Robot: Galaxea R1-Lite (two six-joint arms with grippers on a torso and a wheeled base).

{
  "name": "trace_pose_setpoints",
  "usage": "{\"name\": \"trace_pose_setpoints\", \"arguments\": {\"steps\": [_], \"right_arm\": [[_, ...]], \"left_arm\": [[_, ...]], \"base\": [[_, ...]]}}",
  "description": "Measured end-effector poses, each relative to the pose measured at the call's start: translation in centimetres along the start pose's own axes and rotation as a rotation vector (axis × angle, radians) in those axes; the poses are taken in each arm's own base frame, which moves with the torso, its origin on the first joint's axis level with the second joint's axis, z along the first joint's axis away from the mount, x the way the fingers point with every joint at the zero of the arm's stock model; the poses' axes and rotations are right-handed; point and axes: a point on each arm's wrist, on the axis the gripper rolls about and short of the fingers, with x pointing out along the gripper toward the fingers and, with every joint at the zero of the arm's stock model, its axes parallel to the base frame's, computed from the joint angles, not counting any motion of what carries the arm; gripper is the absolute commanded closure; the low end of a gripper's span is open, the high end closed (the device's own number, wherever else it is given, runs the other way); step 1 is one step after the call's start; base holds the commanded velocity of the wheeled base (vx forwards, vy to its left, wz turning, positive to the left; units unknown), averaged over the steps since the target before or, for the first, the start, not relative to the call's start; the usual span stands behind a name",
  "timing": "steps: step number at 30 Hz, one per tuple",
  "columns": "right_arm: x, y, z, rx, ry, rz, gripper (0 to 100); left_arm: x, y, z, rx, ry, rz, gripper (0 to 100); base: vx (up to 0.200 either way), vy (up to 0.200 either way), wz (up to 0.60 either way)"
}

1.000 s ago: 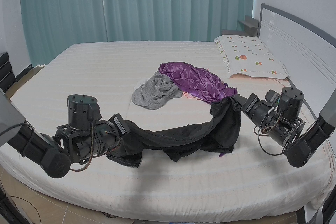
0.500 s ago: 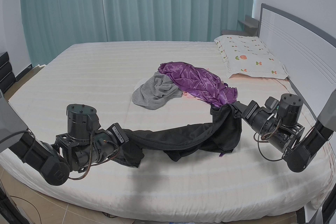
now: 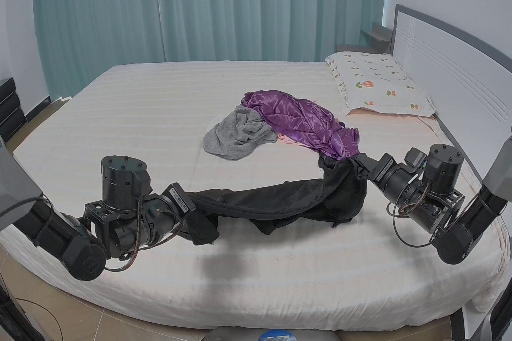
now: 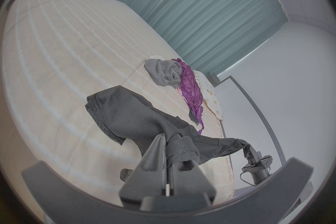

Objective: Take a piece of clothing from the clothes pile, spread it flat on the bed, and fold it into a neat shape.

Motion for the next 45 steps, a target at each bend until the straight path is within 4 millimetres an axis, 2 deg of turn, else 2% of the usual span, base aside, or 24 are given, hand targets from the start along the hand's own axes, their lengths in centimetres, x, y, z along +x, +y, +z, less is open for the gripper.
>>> {"name": "trace_pose_setpoints", "arguments": {"steps": [11, 25, 45], "right_arm": [[0.2, -0.2, -0.1, 0.000, -0.001, -0.005, 100], [0.1, 0.3, 0.8, 0.002, -0.079, 0.041, 100], [0.3, 0.3, 1.0, 0.004, -0.122, 0.061, 100]], "left_arm": [[0.0, -0.4, 0.7, -0.018, -0.038, -0.036, 100], [0.0, -0.3, 2.2, -0.033, -0.115, -0.062, 100], [-0.3, -0.4, 2.7, -0.037, -0.136, -0.066, 100]], "base": [[0.000, 0.164, 0.00], [0.000, 0.200, 0.00], [0.000, 0.200, 0.00]]}}
